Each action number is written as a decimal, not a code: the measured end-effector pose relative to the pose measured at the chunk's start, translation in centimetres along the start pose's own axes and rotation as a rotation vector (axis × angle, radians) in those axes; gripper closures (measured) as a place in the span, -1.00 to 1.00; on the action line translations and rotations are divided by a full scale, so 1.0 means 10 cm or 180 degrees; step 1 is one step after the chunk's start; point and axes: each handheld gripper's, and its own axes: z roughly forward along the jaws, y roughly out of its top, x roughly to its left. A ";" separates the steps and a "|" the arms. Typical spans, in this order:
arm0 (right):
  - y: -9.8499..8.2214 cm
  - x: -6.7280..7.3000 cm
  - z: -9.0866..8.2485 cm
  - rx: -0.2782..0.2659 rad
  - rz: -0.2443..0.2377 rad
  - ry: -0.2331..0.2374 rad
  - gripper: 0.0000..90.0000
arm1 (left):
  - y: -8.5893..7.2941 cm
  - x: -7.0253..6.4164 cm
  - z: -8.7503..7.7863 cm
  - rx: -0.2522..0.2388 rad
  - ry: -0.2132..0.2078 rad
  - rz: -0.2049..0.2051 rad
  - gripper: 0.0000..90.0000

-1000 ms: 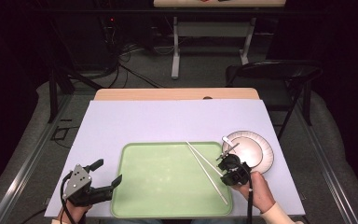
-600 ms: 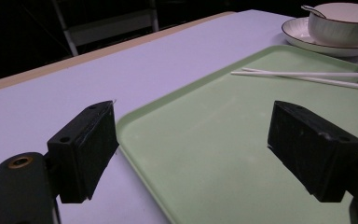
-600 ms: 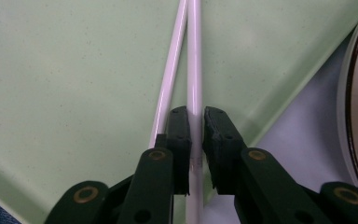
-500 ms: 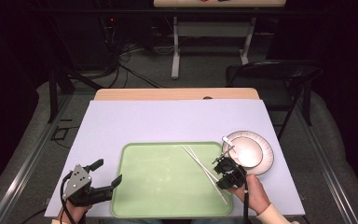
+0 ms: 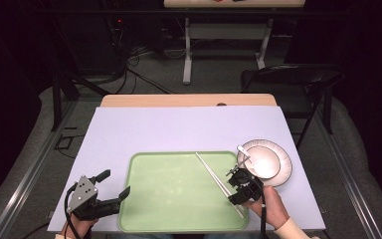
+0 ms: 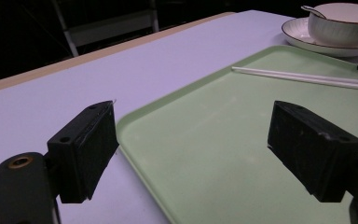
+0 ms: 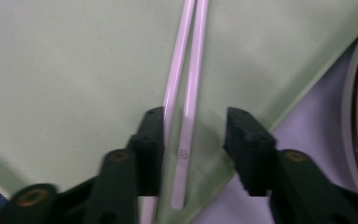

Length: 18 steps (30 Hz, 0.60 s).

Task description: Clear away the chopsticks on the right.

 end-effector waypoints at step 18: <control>-0.21 -0.32 -0.57 -0.1118 -0.0444 -0.0258 -0.76 | 0.00 0.00 0.01 0.0010 0.0005 -0.0004 -0.65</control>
